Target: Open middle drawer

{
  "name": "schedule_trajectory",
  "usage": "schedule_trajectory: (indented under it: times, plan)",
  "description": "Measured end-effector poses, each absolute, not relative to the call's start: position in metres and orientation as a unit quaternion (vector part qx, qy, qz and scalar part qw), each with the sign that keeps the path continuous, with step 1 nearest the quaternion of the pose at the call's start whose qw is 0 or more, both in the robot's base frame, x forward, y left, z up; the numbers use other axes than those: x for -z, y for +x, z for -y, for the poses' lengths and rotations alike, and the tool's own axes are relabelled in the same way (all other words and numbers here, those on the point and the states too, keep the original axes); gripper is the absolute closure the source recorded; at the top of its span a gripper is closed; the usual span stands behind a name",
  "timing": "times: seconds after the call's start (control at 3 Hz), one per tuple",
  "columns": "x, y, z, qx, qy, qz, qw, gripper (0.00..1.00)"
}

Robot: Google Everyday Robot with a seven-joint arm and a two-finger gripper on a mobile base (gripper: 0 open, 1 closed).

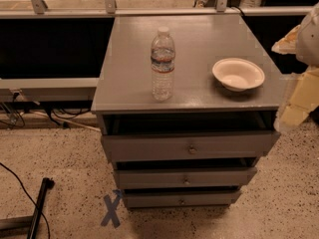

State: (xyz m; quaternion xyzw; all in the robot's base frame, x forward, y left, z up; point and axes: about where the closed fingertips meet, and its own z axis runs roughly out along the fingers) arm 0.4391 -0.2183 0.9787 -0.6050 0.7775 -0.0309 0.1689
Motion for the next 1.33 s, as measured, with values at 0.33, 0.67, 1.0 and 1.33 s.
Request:
schedule_trajectory:
  times: [0.33,0.67,1.0,1.33]
  plan:
    - [-0.934,0.433,0.211,-0.021,-0.625,-0.758,0.186,0.00]
    - [-0.846,0.417,0.194,-0.113,-0.630,-0.733,0.232,0.00]
    - [-0.783,0.412,0.200,-0.180,-0.583,-0.726,0.318,0.00]
    - [-0.777,0.406,0.217,-0.204,-0.542,-0.725,0.373,0.00]
